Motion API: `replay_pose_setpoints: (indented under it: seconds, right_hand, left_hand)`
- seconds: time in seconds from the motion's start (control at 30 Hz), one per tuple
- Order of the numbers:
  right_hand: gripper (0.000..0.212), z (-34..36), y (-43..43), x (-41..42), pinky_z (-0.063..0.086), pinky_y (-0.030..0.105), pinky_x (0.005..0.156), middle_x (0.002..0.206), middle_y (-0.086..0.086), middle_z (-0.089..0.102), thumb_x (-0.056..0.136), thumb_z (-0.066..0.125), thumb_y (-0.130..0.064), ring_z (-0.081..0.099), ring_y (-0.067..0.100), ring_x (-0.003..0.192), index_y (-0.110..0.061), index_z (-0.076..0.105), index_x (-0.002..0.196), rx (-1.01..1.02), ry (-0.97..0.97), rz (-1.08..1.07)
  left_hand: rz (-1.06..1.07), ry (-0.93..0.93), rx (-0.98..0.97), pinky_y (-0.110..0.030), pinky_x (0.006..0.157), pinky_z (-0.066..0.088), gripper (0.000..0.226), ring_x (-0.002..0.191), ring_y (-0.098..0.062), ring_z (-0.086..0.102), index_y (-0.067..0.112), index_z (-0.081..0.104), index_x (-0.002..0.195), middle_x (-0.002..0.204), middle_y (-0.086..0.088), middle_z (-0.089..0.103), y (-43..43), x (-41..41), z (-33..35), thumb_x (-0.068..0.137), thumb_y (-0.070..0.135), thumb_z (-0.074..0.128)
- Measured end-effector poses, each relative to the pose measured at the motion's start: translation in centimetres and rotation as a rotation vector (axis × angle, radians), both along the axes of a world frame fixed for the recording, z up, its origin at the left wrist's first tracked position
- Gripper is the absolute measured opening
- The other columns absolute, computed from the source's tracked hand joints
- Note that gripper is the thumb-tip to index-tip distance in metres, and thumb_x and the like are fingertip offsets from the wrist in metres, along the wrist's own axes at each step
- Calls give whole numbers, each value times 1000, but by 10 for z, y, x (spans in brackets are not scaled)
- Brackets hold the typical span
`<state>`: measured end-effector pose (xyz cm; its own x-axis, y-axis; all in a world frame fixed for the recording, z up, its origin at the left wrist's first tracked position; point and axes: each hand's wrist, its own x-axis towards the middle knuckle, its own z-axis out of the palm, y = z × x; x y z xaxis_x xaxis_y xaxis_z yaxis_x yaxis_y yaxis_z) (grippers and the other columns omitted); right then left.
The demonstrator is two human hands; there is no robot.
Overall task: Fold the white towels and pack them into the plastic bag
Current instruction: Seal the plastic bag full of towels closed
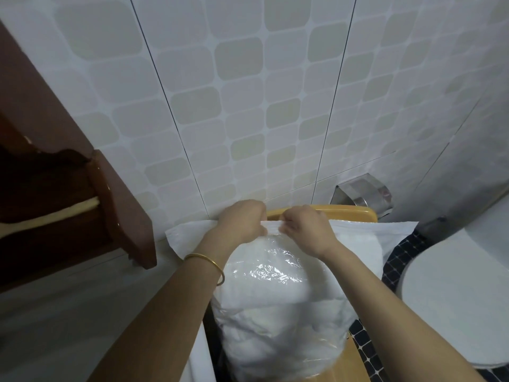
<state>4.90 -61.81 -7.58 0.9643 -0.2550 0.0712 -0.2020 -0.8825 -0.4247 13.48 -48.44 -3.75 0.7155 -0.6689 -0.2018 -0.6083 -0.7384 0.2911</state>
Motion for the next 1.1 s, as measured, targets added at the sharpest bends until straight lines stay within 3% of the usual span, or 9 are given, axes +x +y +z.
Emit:
replay_pose_setpoints:
  seconds: [0.2, 0.33, 0.47, 0.53, 0.67, 0.73, 0.87, 0.97, 1.1]
  right_hand:
    - [16, -1, 2, 1, 26, 30, 75, 77, -8, 46, 89, 53, -24, 50, 23, 94, -25, 47, 75, 10, 23, 13]
    - [7, 1, 5, 4, 31, 32, 74, 84, -7, 49, 87, 55, -28, 50, 19, 89, -22, 56, 84, 56, 9, 39]
    - [11, -1, 12, 10, 27, 32, 70, 77, -8, 47, 86, 54, -24, 46, 19, 81, -20, 51, 76, 62, -4, 13]
    - [13, -3, 12, 13, 26, 32, 69, 75, -8, 45, 85, 55, -24, 43, 17, 78, -22, 50, 74, 73, 1, 2]
    - [17, -4, 11, 14, 27, 32, 70, 71, -10, 42, 86, 55, -24, 42, 17, 78, -24, 46, 72, 88, 18, 17]
    - [17, -5, 12, 14, 27, 32, 70, 75, -8, 45, 89, 53, -24, 44, 20, 80, -21, 45, 74, 64, 12, 27]
    - [16, -10, 14, 10, 26, 31, 72, 83, -1, 52, 95, 47, -25, 52, 25, 88, -17, 50, 81, -59, -31, 45]
    - [19, -14, 16, 10, 30, 32, 81, 96, 2, 61, 97, 43, -26, 54, 25, 95, -14, 57, 94, -111, -47, 39]
    - [15, -17, 16, 9, 27, 31, 79, 95, 2, 61, 95, 43, -22, 54, 25, 96, -14, 56, 93, -128, -66, 41]
  left_hand:
    - [-36, -31, 84, -31, 77, 40, 19, 103, -28, 55, 14, 56, 109, 114, -7, 58, 3, 1, -5, 92, 21, 55]
    - [-50, -106, 135, -35, 81, 41, 25, 110, -30, 54, 11, 51, 117, 121, -10, 56, 3, -3, -9, 97, 25, 47]
    - [-63, -149, 147, -36, 77, 37, 25, 111, -31, 53, 9, 50, 116, 121, -11, 55, 4, -6, -12, 98, 26, 45]
    - [-52, -119, 121, -37, 80, 39, 23, 110, -31, 53, 11, 51, 114, 119, -10, 55, 5, -7, -10, 97, 26, 48]
    - [9, 23, 39, -35, 80, 45, 9, 100, -25, 57, 21, 50, 90, 101, -2, 56, 6, -2, -3, 89, 24, 59]
    - [4, 41, 31, -34, 78, 44, 13, 98, -24, 56, 22, 48, 88, 96, 0, 53, 5, -1, -3, 88, 25, 61]
    - [12, -6, 11, -29, 75, 39, 11, 102, -25, 55, 25, 47, 87, 108, -4, 58, 3, -2, -7, 89, 24, 58]
    - [12, -80, 14, -30, 76, 37, 8, 106, -26, 54, 22, 55, 97, 112, -3, 59, 2, -5, -11, 90, 25, 54]
    - [7, -131, 18, -31, 76, 33, 12, 105, -27, 55, 20, 56, 101, 111, -3, 60, 3, -7, -13, 91, 25, 51]
